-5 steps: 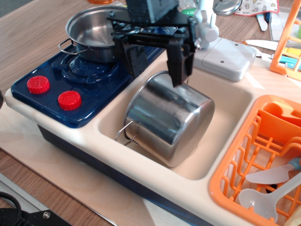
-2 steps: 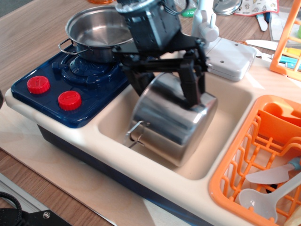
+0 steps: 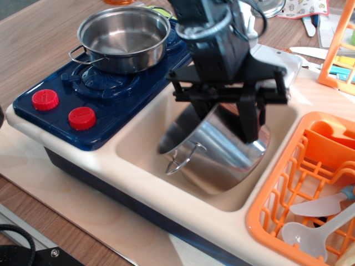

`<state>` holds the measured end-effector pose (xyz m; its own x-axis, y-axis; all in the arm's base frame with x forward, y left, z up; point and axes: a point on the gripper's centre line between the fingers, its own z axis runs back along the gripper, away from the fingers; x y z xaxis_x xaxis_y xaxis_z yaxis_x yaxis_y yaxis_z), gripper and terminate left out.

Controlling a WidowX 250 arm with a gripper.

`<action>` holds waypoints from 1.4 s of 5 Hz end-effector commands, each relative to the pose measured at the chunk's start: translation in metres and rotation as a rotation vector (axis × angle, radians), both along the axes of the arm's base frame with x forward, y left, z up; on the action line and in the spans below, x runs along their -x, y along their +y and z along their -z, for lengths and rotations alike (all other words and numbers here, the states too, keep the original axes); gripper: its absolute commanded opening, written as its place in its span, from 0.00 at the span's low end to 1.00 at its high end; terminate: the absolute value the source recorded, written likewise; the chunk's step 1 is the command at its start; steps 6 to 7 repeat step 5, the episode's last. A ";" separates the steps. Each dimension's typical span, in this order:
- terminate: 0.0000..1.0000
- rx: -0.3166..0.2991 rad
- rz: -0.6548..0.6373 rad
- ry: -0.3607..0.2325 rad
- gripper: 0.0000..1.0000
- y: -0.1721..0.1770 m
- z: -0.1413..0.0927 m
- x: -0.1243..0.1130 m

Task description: Flip pot upright which is in sink

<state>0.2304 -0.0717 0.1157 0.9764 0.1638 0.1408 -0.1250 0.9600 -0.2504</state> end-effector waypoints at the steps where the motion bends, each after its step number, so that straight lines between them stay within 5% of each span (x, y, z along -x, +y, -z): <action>1: 0.00 -0.148 0.022 -0.056 0.00 -0.002 -0.008 -0.009; 2: 0.00 -0.306 0.059 -0.049 1.00 -0.005 -0.008 -0.010; 4: 0.00 -0.306 0.059 -0.049 1.00 -0.005 -0.008 -0.010; 5: 1.00 -0.306 0.059 -0.049 1.00 -0.005 -0.008 -0.010; 7: 1.00 -0.306 0.059 -0.049 1.00 -0.005 -0.008 -0.010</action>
